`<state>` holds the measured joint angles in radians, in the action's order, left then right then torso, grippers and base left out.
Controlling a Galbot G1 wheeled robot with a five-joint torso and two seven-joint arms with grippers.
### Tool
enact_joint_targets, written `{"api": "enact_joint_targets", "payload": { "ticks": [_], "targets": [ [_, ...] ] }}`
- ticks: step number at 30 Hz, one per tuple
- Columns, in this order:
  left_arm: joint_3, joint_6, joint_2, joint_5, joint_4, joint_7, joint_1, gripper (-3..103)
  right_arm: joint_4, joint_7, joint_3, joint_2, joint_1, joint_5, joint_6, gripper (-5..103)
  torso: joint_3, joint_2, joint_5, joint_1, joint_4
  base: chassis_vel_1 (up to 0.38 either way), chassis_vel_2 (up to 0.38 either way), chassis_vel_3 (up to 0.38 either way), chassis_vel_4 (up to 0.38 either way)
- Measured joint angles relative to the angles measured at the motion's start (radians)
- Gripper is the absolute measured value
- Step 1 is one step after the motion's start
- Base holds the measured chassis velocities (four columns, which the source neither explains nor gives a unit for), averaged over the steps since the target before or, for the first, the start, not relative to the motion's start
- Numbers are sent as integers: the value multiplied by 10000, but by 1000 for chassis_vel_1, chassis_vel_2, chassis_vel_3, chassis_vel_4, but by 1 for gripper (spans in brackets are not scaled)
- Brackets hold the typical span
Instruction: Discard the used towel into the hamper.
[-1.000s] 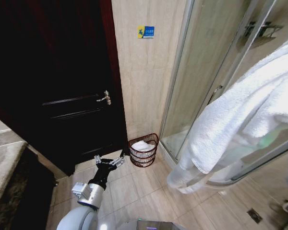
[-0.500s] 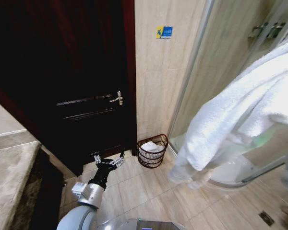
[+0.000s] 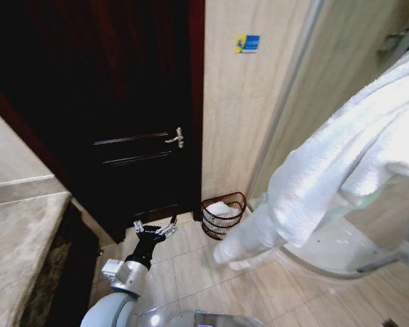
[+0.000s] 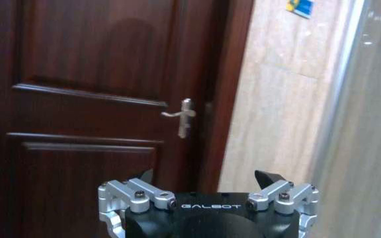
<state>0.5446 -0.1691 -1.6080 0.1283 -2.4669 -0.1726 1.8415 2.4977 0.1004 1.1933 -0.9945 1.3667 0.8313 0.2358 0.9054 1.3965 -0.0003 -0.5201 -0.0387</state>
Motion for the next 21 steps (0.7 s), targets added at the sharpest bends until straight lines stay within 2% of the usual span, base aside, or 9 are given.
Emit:
{"api": "enact_joint_targets", "payload": {
  "ticks": [7,9,21],
  "targets": [
    [1,0,0,0,0,0,0,100,-101,-75,-10,18,4,-125,203,9,-29,-51,2,21,-4,73,70,81,75],
    [0,0,0,0,0,0,0,100,-136,-349,-14,26,3,-247,237,9,-32,-54,3,24,1,0,0,0,0],
    [0,0,0,0,0,0,0,100,-184,-623,-123,-33,-68,-687,-165,9,-28,-48,3,23,1,0,0,0,0]
  ]
}}
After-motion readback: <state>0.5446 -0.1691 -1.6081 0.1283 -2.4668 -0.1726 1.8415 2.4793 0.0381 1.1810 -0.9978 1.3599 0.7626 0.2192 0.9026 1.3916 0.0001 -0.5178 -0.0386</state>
